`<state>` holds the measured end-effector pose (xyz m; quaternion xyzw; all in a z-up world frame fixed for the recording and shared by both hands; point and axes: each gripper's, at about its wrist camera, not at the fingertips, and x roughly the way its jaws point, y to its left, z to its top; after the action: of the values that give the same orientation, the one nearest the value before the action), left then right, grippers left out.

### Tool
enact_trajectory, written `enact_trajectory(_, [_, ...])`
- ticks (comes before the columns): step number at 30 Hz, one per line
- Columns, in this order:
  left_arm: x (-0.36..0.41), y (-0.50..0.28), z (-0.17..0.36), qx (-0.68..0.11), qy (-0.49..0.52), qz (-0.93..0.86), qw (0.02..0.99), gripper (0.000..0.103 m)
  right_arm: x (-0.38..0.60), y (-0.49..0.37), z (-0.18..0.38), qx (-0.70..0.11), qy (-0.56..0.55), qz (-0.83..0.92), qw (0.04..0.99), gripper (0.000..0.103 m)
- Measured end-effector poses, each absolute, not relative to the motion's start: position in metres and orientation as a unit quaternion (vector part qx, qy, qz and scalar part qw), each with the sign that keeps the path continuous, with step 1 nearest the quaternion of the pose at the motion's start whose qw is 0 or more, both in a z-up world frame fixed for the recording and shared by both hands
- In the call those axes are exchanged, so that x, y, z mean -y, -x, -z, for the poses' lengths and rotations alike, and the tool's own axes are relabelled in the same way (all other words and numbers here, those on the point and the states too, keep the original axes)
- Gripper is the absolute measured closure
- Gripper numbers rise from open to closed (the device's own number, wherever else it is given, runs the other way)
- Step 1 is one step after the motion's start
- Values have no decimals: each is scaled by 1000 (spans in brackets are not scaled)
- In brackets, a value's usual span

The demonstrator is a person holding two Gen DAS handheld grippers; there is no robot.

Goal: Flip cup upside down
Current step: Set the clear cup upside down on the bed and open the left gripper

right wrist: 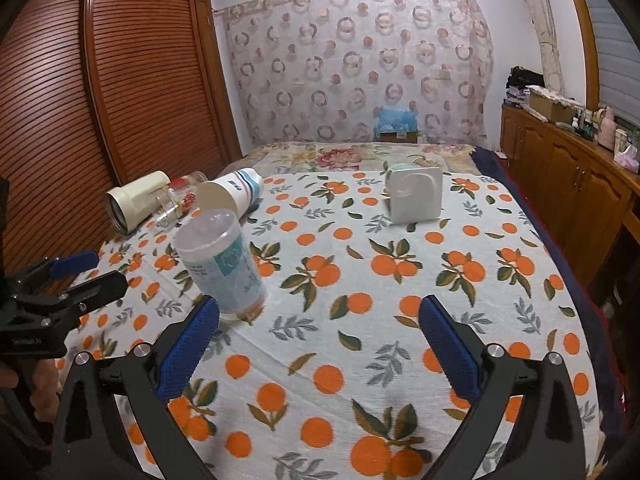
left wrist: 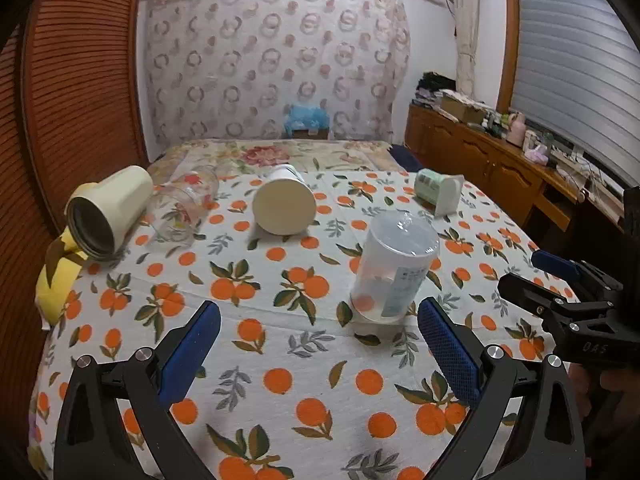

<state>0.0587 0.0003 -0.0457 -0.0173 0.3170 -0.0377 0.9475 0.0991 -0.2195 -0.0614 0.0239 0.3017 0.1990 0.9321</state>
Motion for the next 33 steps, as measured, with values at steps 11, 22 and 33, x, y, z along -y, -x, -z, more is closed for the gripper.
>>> enact_trajectory(11, [-6,-39,11,-264,7,13,964,8,216,-80,26,-249,-24,-197,948,2])
enact_trajectory(22, [-4,-15,-16,-211,-5,-5,977,8,223,-48,-9,-179,-34,-189,965,2])
enact_trajectory(33, [-7,-4,-19,-203,2,-10,979,8,225,-36,-10,-172,-34,-184,967,2])
